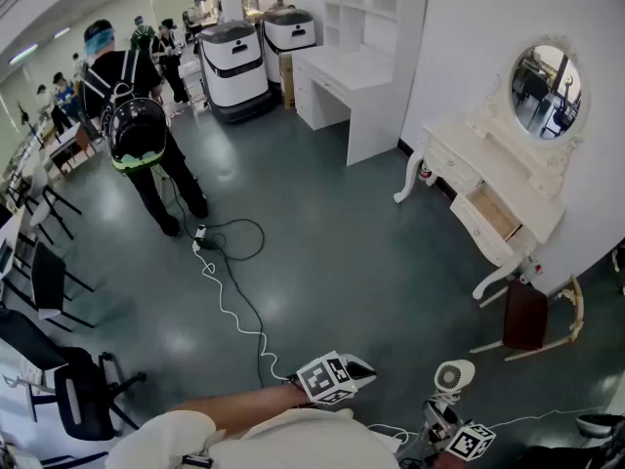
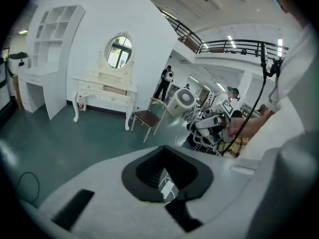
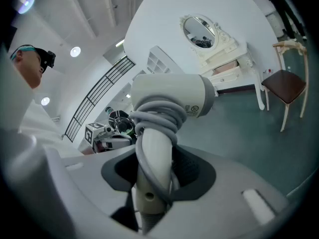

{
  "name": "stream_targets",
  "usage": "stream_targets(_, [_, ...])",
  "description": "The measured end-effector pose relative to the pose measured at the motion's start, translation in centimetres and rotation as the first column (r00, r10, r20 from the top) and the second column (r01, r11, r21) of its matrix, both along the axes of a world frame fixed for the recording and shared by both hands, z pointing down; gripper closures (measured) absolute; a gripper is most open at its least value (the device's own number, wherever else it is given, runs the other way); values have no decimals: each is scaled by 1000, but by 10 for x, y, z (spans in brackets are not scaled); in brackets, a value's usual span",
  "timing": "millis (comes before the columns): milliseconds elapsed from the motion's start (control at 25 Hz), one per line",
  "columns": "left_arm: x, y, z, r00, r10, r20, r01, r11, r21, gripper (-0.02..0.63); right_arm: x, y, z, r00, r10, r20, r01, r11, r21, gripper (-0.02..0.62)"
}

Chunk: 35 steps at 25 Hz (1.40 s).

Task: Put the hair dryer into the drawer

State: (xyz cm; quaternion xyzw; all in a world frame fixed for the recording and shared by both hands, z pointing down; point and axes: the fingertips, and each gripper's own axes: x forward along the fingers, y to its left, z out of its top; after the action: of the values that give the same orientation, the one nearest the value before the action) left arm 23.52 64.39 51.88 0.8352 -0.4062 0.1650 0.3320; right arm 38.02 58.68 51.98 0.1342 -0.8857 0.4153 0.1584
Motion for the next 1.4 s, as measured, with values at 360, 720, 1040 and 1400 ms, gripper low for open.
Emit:
stream_targets(360, [-1,-31,-13,995,-89,38,86,995,59,604,-16,-27,1,993,-109,38,107,993,52,431])
stream_targets(720, [44,-57,-7,999,-23,41,22,999,35,604,15,-46,7,996,-80,23,79,994,73,431])
stream_targets(1040, [47,-68,-7,998,-49,38,48,999,19,604,19,-54,19,994,-104,-28,106,989,103,430])
stream_targets(1400, [23,-125,9,1000,-7,23,7,1000,6,604,2,-107,30,998,-43,-43,46,996,82,430])
